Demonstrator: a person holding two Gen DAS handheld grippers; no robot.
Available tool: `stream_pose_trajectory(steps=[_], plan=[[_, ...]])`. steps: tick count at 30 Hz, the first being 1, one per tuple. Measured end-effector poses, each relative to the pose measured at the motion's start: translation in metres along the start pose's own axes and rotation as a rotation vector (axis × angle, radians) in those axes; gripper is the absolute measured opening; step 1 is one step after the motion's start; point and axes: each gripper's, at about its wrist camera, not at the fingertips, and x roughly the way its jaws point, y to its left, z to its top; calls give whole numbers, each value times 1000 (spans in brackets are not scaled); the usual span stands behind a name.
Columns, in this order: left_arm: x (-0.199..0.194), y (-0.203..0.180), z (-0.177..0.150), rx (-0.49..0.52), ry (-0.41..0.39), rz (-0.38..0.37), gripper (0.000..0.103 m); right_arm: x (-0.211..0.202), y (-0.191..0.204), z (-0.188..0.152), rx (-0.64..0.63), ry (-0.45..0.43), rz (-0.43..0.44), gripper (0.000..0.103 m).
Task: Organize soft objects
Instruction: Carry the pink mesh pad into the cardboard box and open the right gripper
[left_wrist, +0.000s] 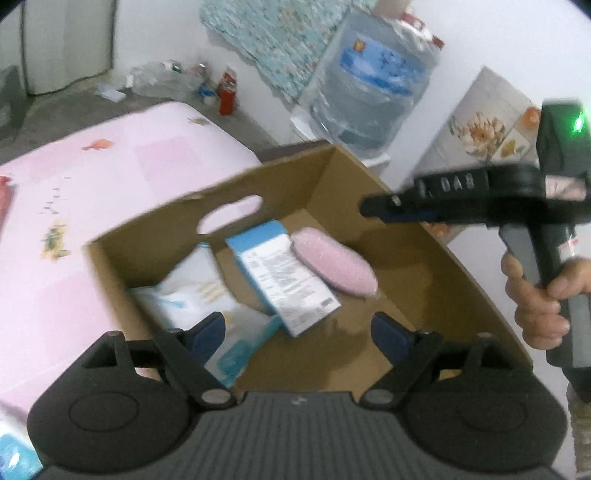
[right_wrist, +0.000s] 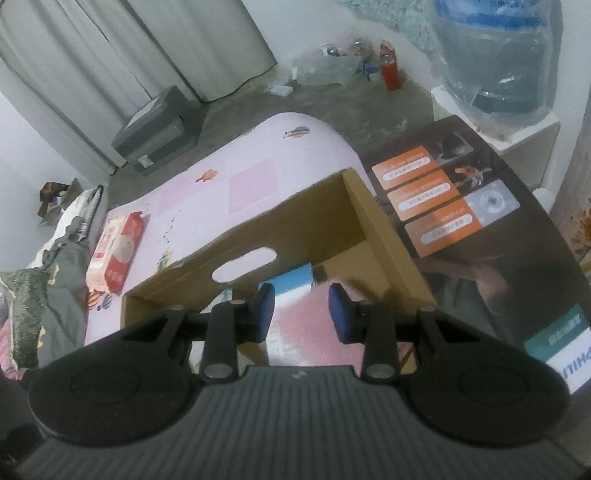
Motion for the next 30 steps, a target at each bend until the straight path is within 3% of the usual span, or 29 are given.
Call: stream_pose_trajectory(steps=[7,15,21,24,30], plan=[[-59,19,-34,-25,-77,60,87,-4,-6,-38,77,96,45,33],[-103,50,-87,-136,-160,108,87,25,-11,-65,142,184,73,33],[-120,62,-125,-189,-185,135,87,60,-13,-56,149,167,24,31],[-124,67,-139,-212,-184,136,87,73,-19,-53,183,166,44,31],[-135,74,-156,-230,-200,162,87,73,-7,-61,142,162,-2,31]])
